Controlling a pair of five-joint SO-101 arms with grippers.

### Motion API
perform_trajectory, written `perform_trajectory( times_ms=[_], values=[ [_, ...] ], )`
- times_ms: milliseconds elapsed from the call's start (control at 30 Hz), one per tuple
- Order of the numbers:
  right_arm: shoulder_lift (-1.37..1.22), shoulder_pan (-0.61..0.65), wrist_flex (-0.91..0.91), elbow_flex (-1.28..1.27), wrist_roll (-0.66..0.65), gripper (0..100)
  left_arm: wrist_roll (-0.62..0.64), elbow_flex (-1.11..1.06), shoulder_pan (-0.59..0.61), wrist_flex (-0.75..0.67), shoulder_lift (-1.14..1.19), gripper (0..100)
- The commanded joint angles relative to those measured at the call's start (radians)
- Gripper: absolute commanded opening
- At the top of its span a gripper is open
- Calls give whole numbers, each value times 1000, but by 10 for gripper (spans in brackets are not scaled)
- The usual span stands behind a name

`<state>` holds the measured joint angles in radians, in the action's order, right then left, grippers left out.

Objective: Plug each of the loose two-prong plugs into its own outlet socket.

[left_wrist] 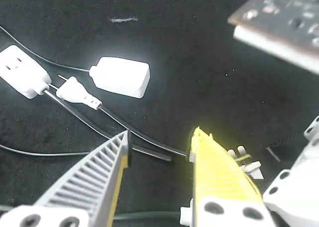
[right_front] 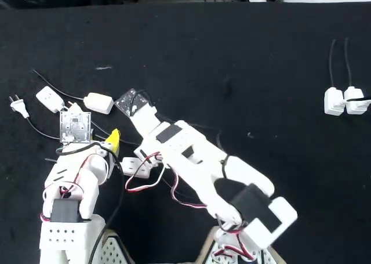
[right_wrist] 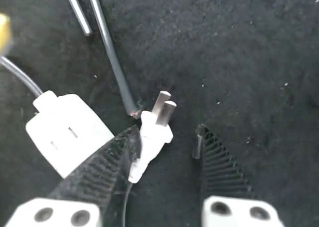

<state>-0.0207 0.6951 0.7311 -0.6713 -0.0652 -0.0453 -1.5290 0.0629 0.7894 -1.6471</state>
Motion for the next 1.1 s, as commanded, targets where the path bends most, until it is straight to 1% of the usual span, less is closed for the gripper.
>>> perform_trajectory(
  times_ms=[0,67,100,167,333,400,533,600,767,900,967,1067],
  values=[
    [-22,20,-2,67,3,97,-3,13,10,-18,-11,205],
    [-31,15,6,76,-2,3,-3,13,10,-18,-11,205],
    [-30,12,11,77,-2,24,-3,13,10,-18,-11,205],
    [-12,-5,35,85,-14,8,-3,12,10,-18,-11,205],
    [114,-140,161,137,-135,10,-3,12,10,-18,-11,205],
    [156,-172,230,157,-235,10,-3,12,8,-18,-11,205],
    [180,-178,359,150,-511,11,-3,12,7,-20,-11,205],
    [162,-175,367,105,-592,11,-3,10,10,-20,-11,205],
    [150,-207,262,-25,-606,11,-3,7,8,-20,-11,205],
    [214,-216,249,-116,-606,14,-3,7,10,-20,-11,205],
    [272,-216,247,-185,-609,53,-3,7,10,-20,-11,205],
    [364,-216,224,-294,-617,155,-3,7,7,-20,-11,205]
  ],
)
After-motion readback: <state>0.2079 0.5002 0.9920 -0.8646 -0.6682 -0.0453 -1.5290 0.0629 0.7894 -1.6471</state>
